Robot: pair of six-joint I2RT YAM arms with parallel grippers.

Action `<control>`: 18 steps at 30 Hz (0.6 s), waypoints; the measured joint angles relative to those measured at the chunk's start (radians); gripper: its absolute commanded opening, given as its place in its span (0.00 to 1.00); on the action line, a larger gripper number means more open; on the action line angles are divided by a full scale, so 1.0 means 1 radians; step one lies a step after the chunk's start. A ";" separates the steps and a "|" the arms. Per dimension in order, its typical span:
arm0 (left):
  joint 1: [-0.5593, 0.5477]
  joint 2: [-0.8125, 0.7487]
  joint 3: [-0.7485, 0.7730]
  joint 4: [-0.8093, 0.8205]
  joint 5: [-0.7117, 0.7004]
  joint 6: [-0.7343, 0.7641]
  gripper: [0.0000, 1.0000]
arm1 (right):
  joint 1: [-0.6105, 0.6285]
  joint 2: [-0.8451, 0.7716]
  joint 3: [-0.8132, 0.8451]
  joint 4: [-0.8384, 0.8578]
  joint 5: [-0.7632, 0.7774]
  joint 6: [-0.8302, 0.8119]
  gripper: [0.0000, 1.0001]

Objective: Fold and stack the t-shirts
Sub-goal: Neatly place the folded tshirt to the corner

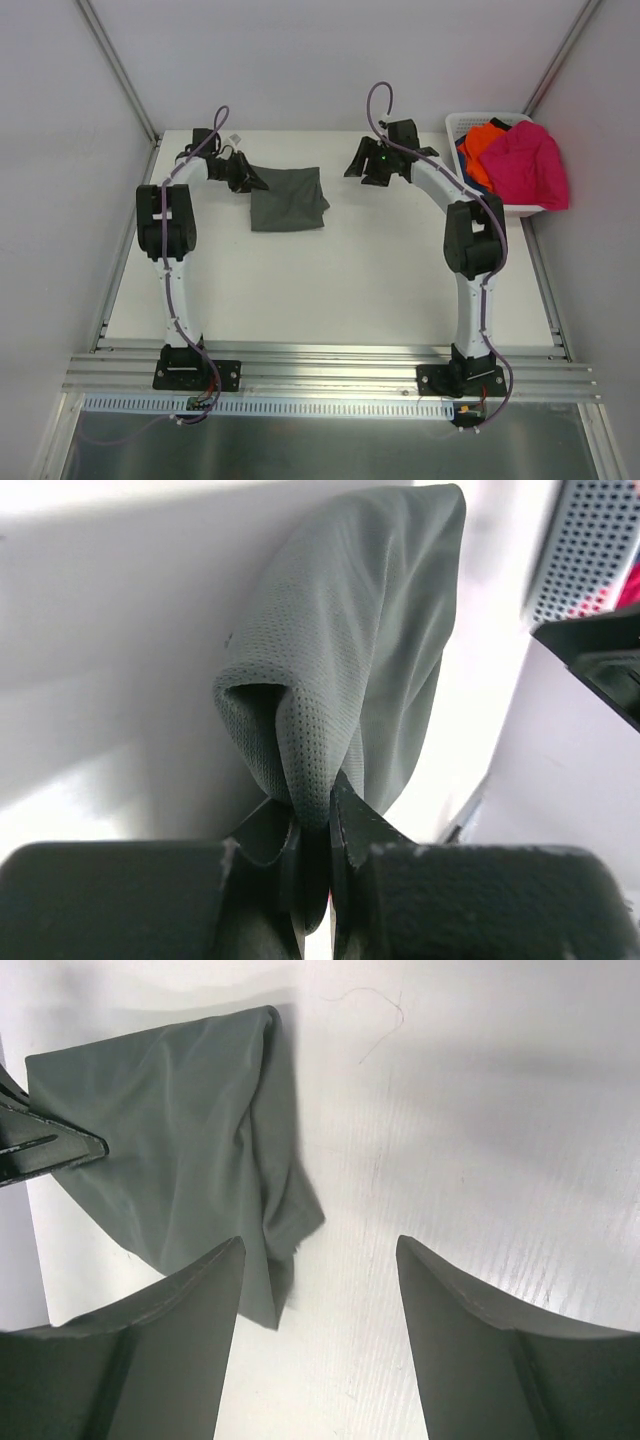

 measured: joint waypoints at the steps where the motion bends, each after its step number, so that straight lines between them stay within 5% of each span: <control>1: 0.009 -0.005 0.005 -0.013 -0.012 0.019 0.00 | -0.001 -0.008 -0.005 0.000 0.000 -0.001 0.66; 18: 0.149 -0.010 0.064 -0.192 -0.230 0.223 0.00 | -0.021 -0.105 -0.126 0.003 0.005 -0.001 0.66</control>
